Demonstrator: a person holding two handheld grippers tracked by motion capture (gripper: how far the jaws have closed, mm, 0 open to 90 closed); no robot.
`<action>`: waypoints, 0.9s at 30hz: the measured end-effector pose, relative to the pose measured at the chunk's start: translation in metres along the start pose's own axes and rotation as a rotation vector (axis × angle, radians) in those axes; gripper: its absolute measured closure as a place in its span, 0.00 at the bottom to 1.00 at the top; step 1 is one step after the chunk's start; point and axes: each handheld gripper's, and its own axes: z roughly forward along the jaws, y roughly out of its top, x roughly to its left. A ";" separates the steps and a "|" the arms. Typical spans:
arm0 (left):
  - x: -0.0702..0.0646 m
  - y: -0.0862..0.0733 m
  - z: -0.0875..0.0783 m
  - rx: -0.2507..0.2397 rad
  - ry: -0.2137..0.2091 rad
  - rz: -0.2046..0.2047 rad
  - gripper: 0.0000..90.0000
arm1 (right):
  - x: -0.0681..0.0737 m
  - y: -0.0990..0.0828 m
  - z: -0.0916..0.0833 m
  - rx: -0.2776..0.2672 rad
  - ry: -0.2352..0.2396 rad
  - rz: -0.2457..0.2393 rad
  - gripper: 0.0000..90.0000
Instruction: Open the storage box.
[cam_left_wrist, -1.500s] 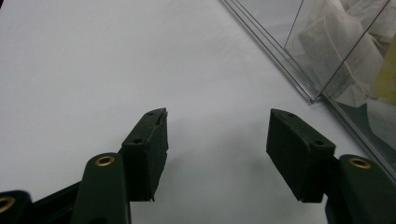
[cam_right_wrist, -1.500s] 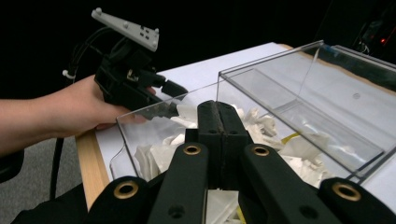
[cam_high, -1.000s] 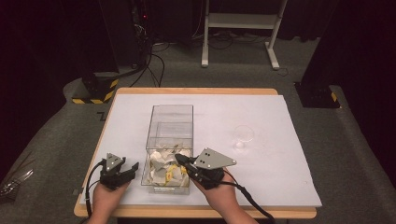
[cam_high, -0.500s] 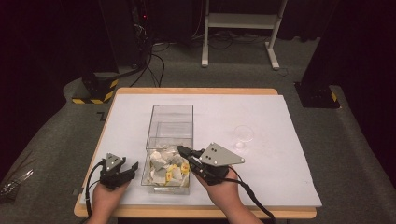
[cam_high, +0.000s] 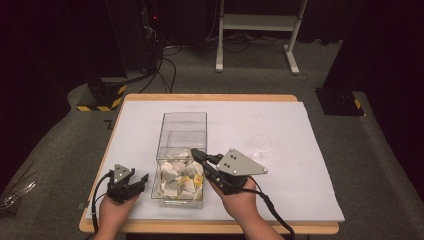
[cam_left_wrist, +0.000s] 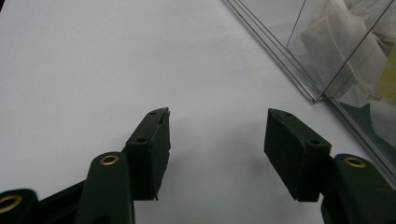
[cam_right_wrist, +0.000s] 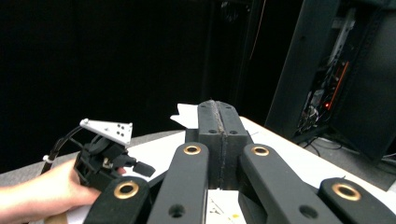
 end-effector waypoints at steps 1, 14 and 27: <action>0.000 0.000 0.000 0.002 0.000 0.001 0.45 | 0.000 0.001 0.000 -0.003 -0.001 -0.001 1.00; 0.000 0.000 0.000 0.003 0.001 0.008 0.45 | -0.007 0.012 -0.009 -0.083 -0.043 -0.003 1.00; -0.001 0.000 0.001 0.006 -0.002 0.011 0.45 | -0.015 0.031 -0.022 -0.149 -0.081 -0.019 1.00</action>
